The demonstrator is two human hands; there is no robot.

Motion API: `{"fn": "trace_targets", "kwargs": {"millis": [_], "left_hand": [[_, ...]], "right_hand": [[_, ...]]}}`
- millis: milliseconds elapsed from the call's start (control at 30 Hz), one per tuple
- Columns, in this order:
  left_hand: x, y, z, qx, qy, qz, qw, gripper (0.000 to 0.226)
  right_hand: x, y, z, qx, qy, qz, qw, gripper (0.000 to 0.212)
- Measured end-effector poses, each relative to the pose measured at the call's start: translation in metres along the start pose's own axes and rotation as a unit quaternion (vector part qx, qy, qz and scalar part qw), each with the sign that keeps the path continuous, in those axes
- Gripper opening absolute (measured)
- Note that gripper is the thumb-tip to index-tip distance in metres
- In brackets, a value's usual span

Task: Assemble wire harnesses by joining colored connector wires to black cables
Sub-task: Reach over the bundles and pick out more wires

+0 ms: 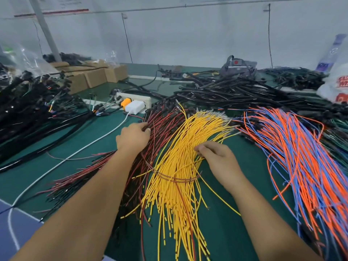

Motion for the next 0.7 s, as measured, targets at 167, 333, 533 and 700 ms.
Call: {"fn": "trace_targets", "kwargs": {"millis": [167, 333, 533, 700], "left_hand": [[0.0, 0.004, 0.002, -0.046, -0.013, -0.065, 0.997, 0.024], [-0.001, 0.012, 0.003, -0.089, -0.072, -0.247, 0.962, 0.021], [-0.012, -0.003, -0.014, -0.001, -0.272, -0.256, 0.928, 0.012], [-0.017, -0.052, -0.033, 0.127, -0.162, -0.293, 0.934, 0.011]], "right_hand": [[0.001, 0.0, -0.001, -0.009, 0.005, -0.022, 1.0, 0.02], [0.001, 0.0, -0.001, -0.007, 0.009, -0.023, 1.0, 0.02], [0.001, 0.001, 0.0, -0.003, 0.004, -0.021, 1.0, 0.02], [0.004, -0.003, 0.001, 0.003, -0.045, -0.029, 0.999, 0.032]]}}
Point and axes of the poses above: each hand's wrist, its own z-axis towards the middle knuckle, its own x-axis out of the palm, y = z × x, the point moved 2 cm from there along z, towards the middle knuckle, and after that the axes turned 5 degrees about x, right-handed, at the moved point
